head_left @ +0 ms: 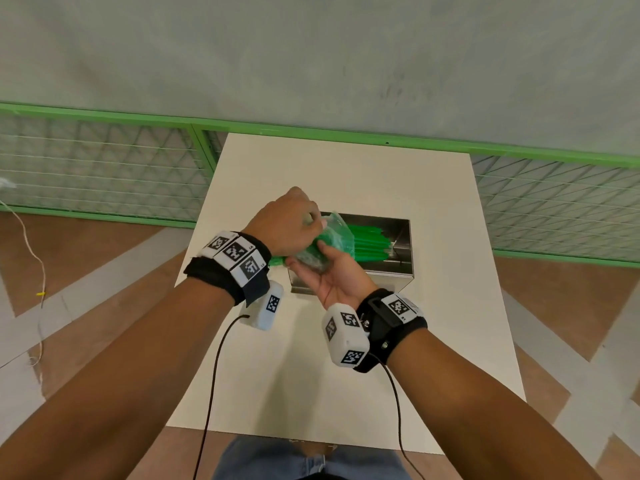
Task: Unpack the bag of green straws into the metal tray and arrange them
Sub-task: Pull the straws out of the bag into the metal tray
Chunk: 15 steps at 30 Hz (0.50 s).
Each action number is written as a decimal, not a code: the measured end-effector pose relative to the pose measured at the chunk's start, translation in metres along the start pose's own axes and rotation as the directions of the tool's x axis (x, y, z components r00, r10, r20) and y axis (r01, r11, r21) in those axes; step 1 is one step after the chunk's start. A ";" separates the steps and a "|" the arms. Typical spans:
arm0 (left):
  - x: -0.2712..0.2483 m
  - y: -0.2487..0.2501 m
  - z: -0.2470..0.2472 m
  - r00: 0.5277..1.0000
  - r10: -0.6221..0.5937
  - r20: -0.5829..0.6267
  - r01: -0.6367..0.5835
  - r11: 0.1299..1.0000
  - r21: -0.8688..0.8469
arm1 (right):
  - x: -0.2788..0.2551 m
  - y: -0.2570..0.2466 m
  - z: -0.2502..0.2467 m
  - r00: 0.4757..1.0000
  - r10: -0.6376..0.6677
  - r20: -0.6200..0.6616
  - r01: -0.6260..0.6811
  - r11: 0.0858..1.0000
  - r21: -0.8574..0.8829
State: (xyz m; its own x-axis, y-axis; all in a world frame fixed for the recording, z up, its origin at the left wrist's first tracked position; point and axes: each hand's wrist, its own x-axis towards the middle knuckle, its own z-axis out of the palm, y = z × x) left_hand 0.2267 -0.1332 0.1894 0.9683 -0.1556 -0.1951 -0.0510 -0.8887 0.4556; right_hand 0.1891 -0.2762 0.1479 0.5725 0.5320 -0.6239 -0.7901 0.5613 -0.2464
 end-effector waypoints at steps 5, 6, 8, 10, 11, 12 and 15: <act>0.014 0.001 -0.009 0.994 0.076 0.075 -0.080 0.995 0.058 | 0.005 -0.016 -0.008 0.999 -0.042 -0.032 0.046 0.986 0.160; 0.016 -0.001 -0.007 0.996 0.059 0.064 -0.062 0.997 0.046 | 0.006 -0.019 -0.009 0.998 -0.058 -0.038 0.064 0.981 0.182; 0.020 -0.006 0.001 0.999 0.010 0.032 -0.007 0.995 -0.101 | 0.009 -0.023 -0.011 0.994 -0.090 -0.057 0.100 0.973 0.208; 0.020 -0.007 0.014 0.999 -0.021 -0.028 0.009 0.935 -0.353 | 0.013 -0.025 -0.010 0.993 -0.097 -0.071 0.111 0.965 0.237; 0.020 -0.006 0.021 0.998 -0.043 -0.056 0.012 0.882 -0.472 | 0.015 -0.024 -0.010 0.993 -0.085 -0.084 0.103 0.965 0.240; 0.020 -0.004 0.027 0.995 -0.071 -0.069 0.020 0.828 -0.561 | 0.016 -0.023 -0.009 0.991 -0.068 -0.112 0.091 0.972 0.216; 0.020 0.008 0.039 0.992 -0.123 -0.039 0.067 0.748 -0.661 | 0.017 -0.022 -0.007 0.982 -0.010 -0.186 0.018 0.999 0.045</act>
State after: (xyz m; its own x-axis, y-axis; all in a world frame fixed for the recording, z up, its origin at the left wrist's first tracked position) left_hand 0.2365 -0.1604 0.1557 0.9760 -0.0287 -0.2158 0.1879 -0.3898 0.9015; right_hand 0.2147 -0.2843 0.1374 0.5295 0.3993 -0.7485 -0.7688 0.5988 -0.2244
